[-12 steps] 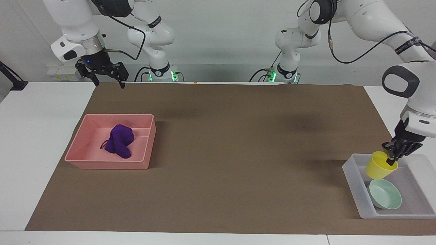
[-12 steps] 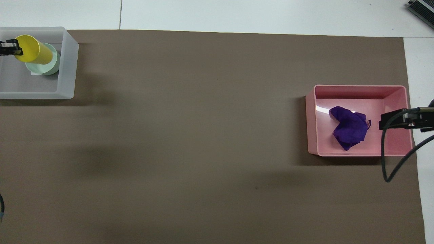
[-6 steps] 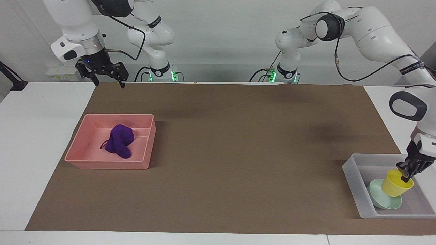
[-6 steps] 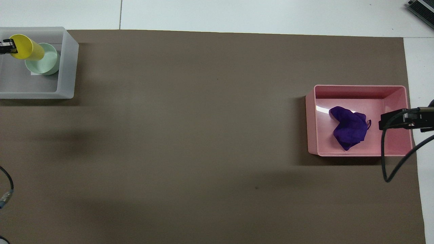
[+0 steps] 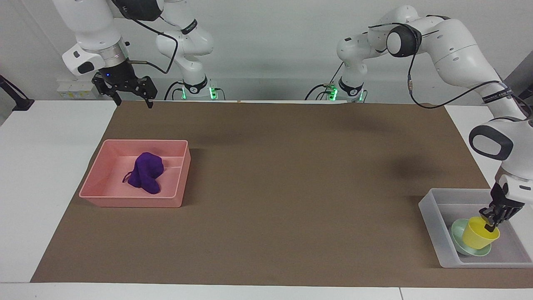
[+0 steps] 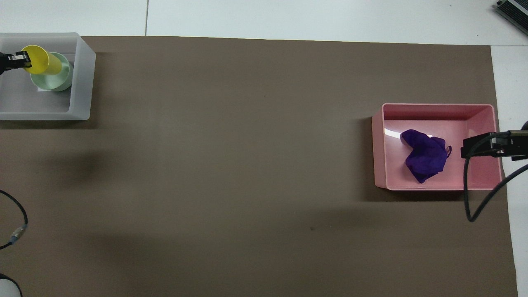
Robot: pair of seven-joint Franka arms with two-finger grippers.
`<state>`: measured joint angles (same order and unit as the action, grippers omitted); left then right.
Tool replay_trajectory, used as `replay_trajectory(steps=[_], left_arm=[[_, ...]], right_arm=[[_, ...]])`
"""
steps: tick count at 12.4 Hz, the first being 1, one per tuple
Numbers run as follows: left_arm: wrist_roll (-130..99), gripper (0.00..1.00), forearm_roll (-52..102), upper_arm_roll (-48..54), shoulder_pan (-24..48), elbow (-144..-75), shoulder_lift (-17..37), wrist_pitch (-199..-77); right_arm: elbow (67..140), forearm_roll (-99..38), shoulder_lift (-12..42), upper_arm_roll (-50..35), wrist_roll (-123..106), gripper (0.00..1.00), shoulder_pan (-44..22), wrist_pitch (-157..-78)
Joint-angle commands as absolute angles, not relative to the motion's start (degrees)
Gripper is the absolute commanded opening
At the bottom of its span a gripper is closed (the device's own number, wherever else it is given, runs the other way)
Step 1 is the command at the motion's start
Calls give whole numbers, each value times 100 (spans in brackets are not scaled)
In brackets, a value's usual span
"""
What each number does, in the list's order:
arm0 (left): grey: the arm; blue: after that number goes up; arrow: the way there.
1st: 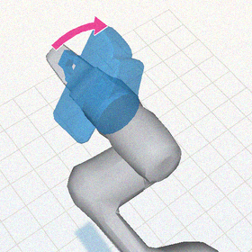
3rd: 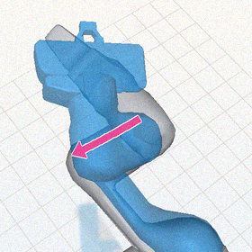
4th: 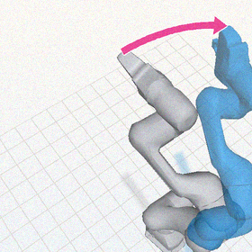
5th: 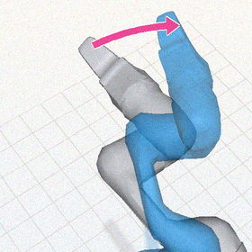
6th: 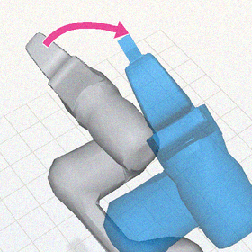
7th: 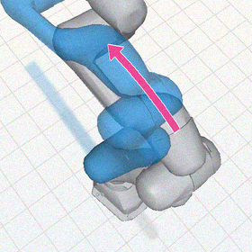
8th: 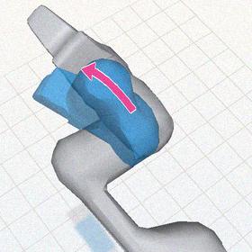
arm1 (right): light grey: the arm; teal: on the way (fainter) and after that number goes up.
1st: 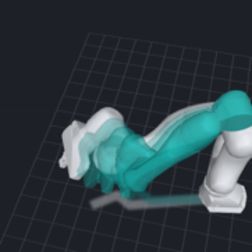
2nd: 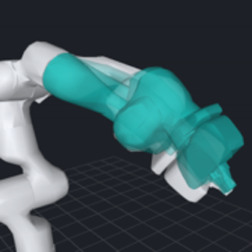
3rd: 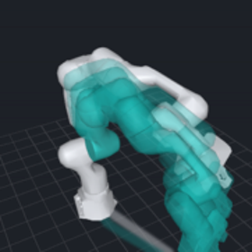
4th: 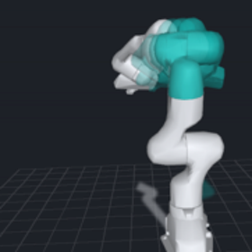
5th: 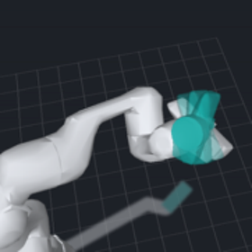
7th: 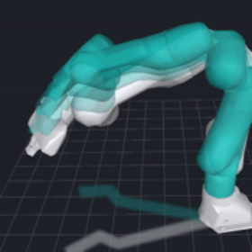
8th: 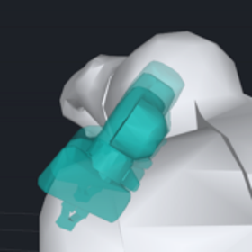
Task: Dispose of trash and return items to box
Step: 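Lower the cup into the green bowl and open the left gripper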
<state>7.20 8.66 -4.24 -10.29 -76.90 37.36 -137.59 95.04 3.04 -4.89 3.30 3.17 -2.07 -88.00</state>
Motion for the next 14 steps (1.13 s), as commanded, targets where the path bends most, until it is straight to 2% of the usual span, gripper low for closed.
replay_trajectory(steps=[1, 2, 3, 4, 5, 6, 7, 10, 14], left_arm=[[809, 34, 984, -413, -1055, -7822, 3656, -13694], [817, 44, 950, -413, -1055, -7814, 3648, -13598], [826, 45, 906, -413, -1055, -7753, 3647, -13414], [835, 55, 888, -404, -1055, -7691, 3604, -13247], [896, 79, 888, -404, -1029, -7682, 3551, -13202], [1079, 92, 879, -396, -950, -7699, 3420, -13184], [1281, 100, 888, -396, -810, -7734, 3228, -13070], [1441, 100, 888, -413, -371, -7944, 2586, -12456], [1441, 100, 748, -413, 244, -8788, 1531, -11850]], right_arm=[[9721, 246, -659, 299, 369, 100, -176, -8921], [9712, 246, -668, 299, 369, 100, -167, -8921], [9712, 246, -668, 299, 360, 100, -176, -8921], [9712, 246, -668, 290, 360, 100, -176, -8921], [9721, 246, -668, 299, 360, 100, -167, -8921], [9721, 246, -668, 299, 360, 100, -167, -8921], [9721, 246, -668, 299, 360, 100, -167, -8921], [9721, 246, -668, 299, 343, 100, -167, -8912], [9721, 246, -668, 299, 343, 100, -167, -8912]])
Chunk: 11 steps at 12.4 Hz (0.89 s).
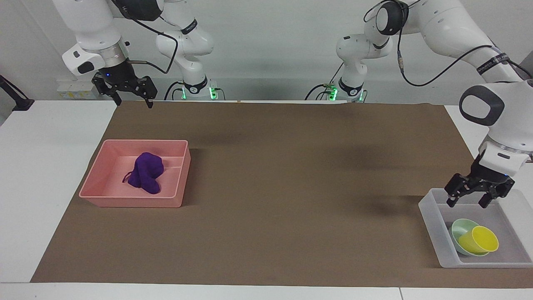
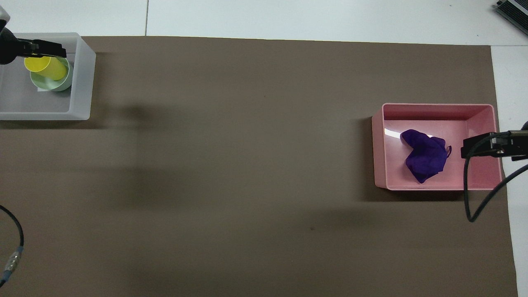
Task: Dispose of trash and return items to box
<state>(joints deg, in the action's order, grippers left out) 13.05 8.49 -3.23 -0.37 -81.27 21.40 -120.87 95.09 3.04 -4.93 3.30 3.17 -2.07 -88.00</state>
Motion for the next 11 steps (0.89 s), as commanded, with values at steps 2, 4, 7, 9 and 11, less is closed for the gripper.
replay_trajectory(steps=[2, 4, 7, 9, 11], left_arm=[[1415, 100, 431, -404, 456, -8815, 1206, -11210], [1415, 100, 422, -404, 588, -8824, 907, -10559], [1397, 100, 413, -404, 685, -8903, 511, -9802], [1380, 100, 326, -413, 651, -8807, 492, -9502], [1380, 100, 360, -431, 598, -8606, 536, -9204]], right_arm=[[9721, 246, -668, 299, 343, 100, -167, -8912], [9721, 246, -668, 299, 334, 100, -167, -8912], [9721, 246, -668, 299, 334, 100, -158, -8912], [9721, 246, -668, 299, 334, 100, -167, -8912], [9721, 246, -668, 299, 334, 100, -158, -8912]])
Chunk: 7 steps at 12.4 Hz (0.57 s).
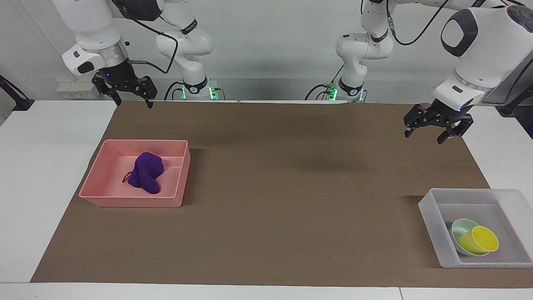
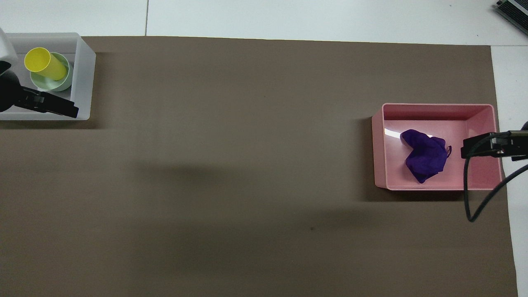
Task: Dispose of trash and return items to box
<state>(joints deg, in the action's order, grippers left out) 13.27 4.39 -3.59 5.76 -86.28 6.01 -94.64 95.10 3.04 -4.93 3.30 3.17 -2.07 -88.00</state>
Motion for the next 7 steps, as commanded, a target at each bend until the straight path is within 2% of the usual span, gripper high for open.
replay_trajectory(steps=[1, 7], left_arm=[[1362, 100, 326, -439, 598, -8465, 571, -8993], [1072, 100, 123, -431, 685, -8937, 168, -8938]], right_arm=[[9721, 246, -668, 299, 334, 100, -158, -8912], [9721, 246, -677, 299, 334, 100, -158, -8912]])
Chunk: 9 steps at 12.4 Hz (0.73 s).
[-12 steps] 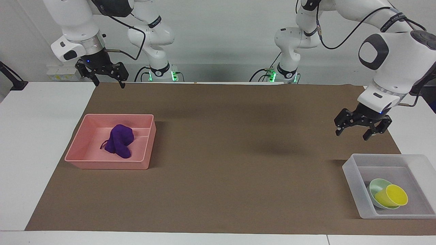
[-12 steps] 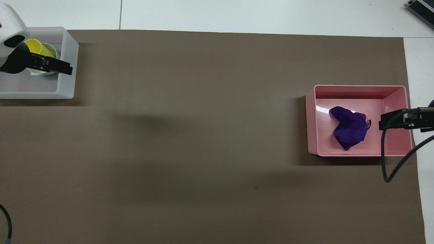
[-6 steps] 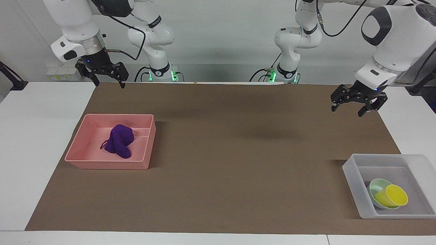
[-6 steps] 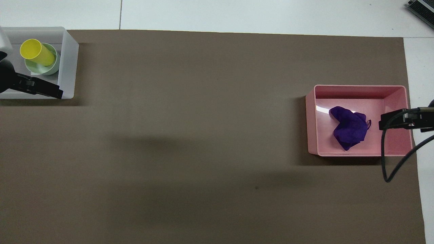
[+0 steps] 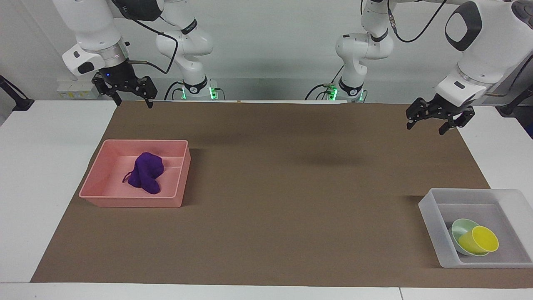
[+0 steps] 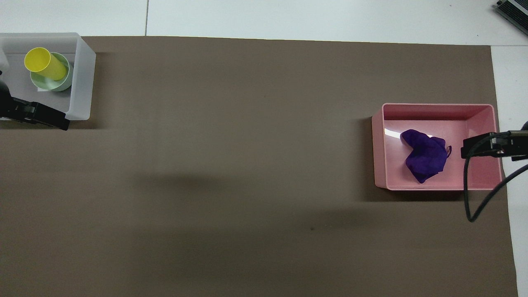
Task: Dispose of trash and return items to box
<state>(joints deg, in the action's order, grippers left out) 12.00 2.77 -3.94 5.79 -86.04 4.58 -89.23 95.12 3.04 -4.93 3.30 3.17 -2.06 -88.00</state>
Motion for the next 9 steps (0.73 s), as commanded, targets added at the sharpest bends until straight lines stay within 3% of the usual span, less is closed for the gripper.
replay_trajectory(steps=[1, 9], left_arm=[[1055, 100, 123, -431, 686, -8938, 167, -8921], [1081, 100, 123, -431, 624, -9281, -79, -8939]], right_arm=[[9721, 246, -677, 299, 325, 100, -150, -8912], [9721, 246, -677, 299, 325, 100, -149, -8912]])
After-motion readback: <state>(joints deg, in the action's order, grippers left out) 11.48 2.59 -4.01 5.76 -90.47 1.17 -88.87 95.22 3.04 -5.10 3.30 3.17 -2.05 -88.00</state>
